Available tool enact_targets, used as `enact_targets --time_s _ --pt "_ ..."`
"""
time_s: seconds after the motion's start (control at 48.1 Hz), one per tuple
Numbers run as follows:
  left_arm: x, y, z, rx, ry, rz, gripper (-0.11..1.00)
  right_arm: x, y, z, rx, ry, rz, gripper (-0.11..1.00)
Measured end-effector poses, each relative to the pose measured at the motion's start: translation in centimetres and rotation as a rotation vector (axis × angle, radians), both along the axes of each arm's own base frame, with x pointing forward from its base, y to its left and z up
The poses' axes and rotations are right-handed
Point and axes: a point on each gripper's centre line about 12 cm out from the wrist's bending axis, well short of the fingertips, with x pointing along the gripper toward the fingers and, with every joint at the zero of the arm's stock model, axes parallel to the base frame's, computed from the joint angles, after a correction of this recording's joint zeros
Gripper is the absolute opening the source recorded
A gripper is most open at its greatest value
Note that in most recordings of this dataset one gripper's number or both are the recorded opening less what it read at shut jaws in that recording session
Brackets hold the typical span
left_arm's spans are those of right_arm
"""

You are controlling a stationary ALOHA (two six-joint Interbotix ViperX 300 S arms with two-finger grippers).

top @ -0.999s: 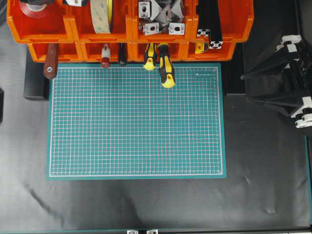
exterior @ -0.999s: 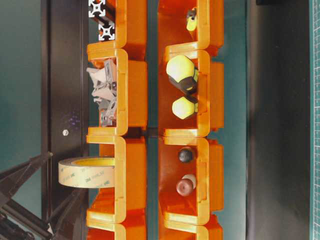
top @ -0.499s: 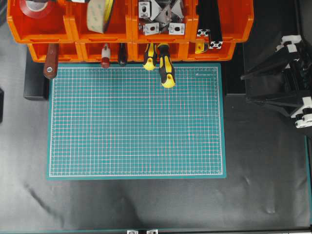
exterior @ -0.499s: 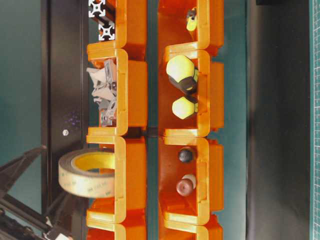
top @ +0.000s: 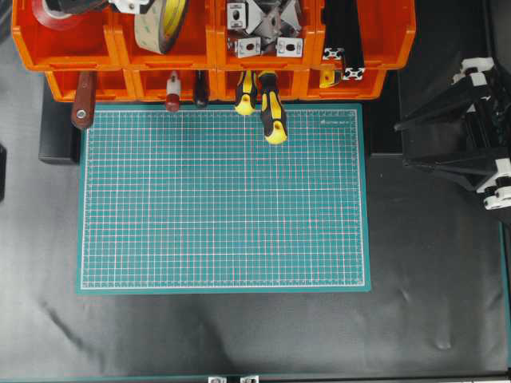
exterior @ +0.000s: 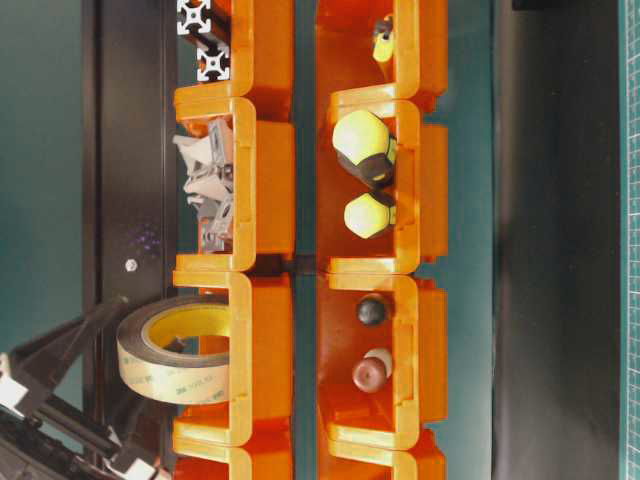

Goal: Pick foam from container rack with left arm.

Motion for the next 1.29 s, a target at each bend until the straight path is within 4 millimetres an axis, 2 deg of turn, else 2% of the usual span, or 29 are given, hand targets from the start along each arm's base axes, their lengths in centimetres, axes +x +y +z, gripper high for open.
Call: enact_targets --time_s 0.083,0.125,0.25,0.437,0.582,0.686,0.811,0.895,1.04,1.29 --pt "0.0 0.1 0.3 0.006 -0.016 0.001 0.37 0.0 0.0 0.0 0.001 0.002 0.000 0.57" --pt "0.0 0.0 0.5 0.009 -0.028 0.000 0.31 0.0 0.0 0.0 0.001 0.000 0.000 0.57" --pt "-0.5 -0.1 2.5 0.032 -0.091 -0.002 0.31 0.0 0.0 0.0 0.001 0.000 0.000 0.57" --pt "-1.8 -1.2 7.6 0.095 -0.279 -0.028 0.31 0.0 0.0 0.0 0.003 0.000 0.000 0.57" --pt "-2.7 -4.6 10.7 0.176 -0.439 -0.144 0.31 0.0 0.0 0.1 0.002 -0.001 0.000 0.57" --pt "-3.9 -7.4 11.4 0.227 -0.495 -0.241 0.31 0.0 0.0 0.1 0.003 -0.001 0.000 0.57" --pt "-4.9 -10.2 10.7 0.268 -0.502 -0.352 0.30 0.0 0.0 0.0 0.003 0.000 0.000 0.57" --pt "-4.9 -12.5 9.3 0.291 -0.490 -0.443 0.30 0.0 0.0 0.1 0.003 -0.003 0.000 0.57" --pt "-3.7 -16.6 5.0 0.301 -0.418 -0.602 0.30 -0.1 0.0 -0.1 0.006 0.012 0.000 0.57" --pt "-0.5 -21.3 -2.5 0.286 -0.298 -0.744 0.30 -0.5 -0.1 0.3 0.011 0.001 0.000 0.57"
